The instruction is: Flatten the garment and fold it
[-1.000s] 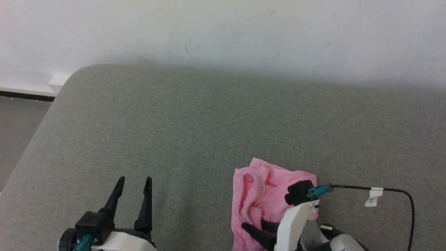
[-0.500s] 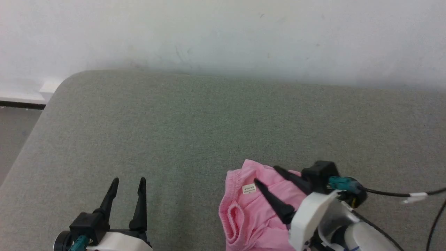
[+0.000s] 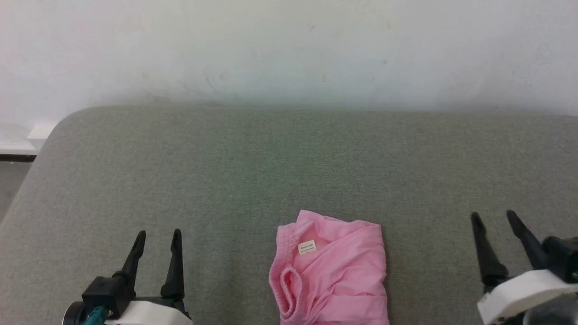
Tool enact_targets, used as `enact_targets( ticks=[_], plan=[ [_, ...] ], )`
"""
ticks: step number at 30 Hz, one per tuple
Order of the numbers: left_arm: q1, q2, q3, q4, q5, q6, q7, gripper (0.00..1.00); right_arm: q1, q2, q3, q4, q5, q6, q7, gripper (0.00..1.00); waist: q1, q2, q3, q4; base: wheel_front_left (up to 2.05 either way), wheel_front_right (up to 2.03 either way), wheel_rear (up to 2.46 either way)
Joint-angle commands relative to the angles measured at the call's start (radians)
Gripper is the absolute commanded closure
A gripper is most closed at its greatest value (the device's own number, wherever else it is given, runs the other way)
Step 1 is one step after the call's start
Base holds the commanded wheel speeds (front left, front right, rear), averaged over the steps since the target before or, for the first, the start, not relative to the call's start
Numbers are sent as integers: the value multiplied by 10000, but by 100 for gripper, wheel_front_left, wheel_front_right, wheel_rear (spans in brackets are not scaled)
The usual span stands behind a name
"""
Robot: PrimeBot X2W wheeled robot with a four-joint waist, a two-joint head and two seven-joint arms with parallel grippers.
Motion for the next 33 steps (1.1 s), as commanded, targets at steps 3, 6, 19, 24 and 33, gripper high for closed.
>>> enact_targets(
  ticks=[3,6,19,24,33],
  plan=[
    [59,-45,0,42,45,-27,-49,0,205,16,-514,44,512,-9,496,0,0,0,5,-152,0,0,0],
    [14,-33,-61,148,60,-40,-49,0,157,-138,-848,768,1626,-9,1894,0,0,0,15,-212,0,0,0],
    [-216,35,-189,372,112,-69,-49,0,-1218,249,384,3590,7353,-9,7035,0,0,0,123,-61,0,0,0],
    [-312,39,-268,415,131,-75,-49,0,-1918,321,1354,4748,8092,-9,6814,0,0,0,245,-3,0,0,0],
    [-268,24,-248,370,130,-80,-49,0,-2587,112,2775,5657,7834,-9,6043,100,0,0,215,-155,0,0,0]
  ],
)
